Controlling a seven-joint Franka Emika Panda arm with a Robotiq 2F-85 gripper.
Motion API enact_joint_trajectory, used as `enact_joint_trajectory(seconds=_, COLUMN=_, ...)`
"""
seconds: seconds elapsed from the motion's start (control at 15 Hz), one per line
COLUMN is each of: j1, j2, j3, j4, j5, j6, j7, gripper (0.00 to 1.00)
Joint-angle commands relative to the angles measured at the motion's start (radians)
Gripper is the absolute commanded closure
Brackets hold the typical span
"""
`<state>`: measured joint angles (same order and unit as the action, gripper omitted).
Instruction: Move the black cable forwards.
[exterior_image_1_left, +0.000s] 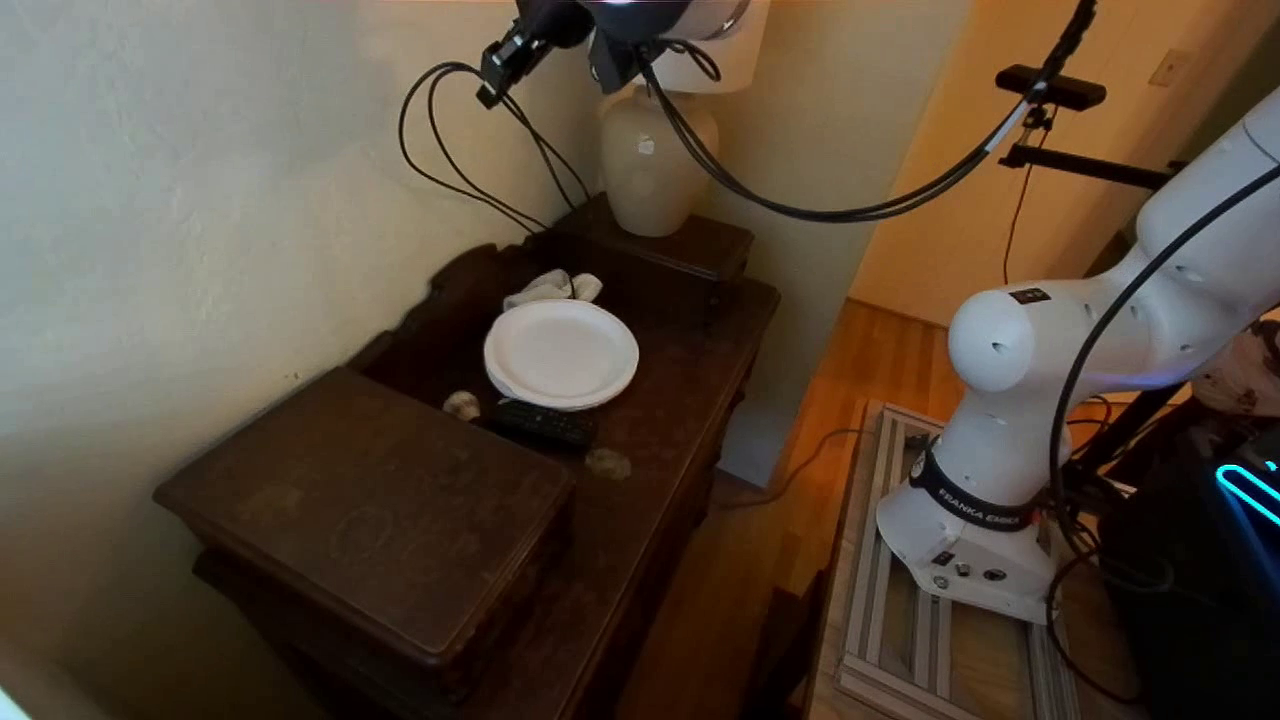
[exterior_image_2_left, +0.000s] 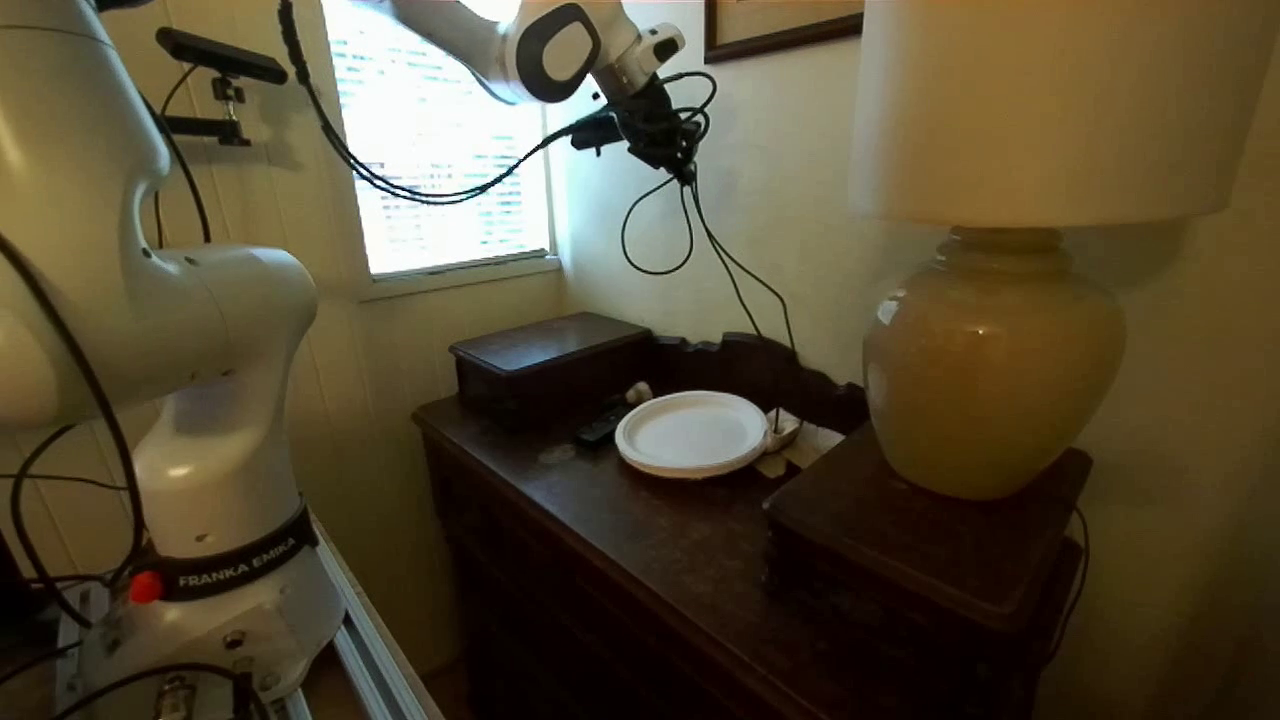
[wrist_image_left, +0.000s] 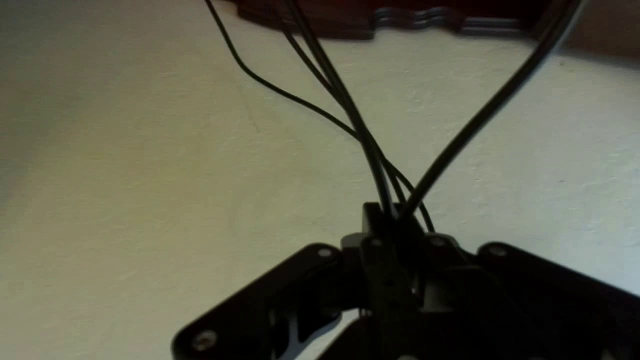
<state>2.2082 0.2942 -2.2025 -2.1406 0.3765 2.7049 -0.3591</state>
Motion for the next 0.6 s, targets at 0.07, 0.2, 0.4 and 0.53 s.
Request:
enact_joint_trajectory(seconds=0.07, j1=0.128, j2=0.061, j3=-0.150, j4=0.079, j5=0.308, j6=-0.326, j7=-0.313, gripper=0.98)
enact_joint_trajectory(seconds=0.2, j1=0.022, j2=0.061, j3=-0.046, j4=0.062, j5=0.268, j6=-0.254, j7=-0.257, gripper=0.91)
enact_joint_trajectory(seconds=0.4, j1=-0.015, j2=0.070, j3=-0.010, j4=0.056, j5=0.262, j6=-0.249, j7=-0.251, gripper=0.91)
enact_joint_trajectory(seconds=0.53, j1=-0.022, j2=0.069, j3=-0.003, j4=0.055, j5=0.261, j6=-0.249, j7=-0.251, gripper=0.91)
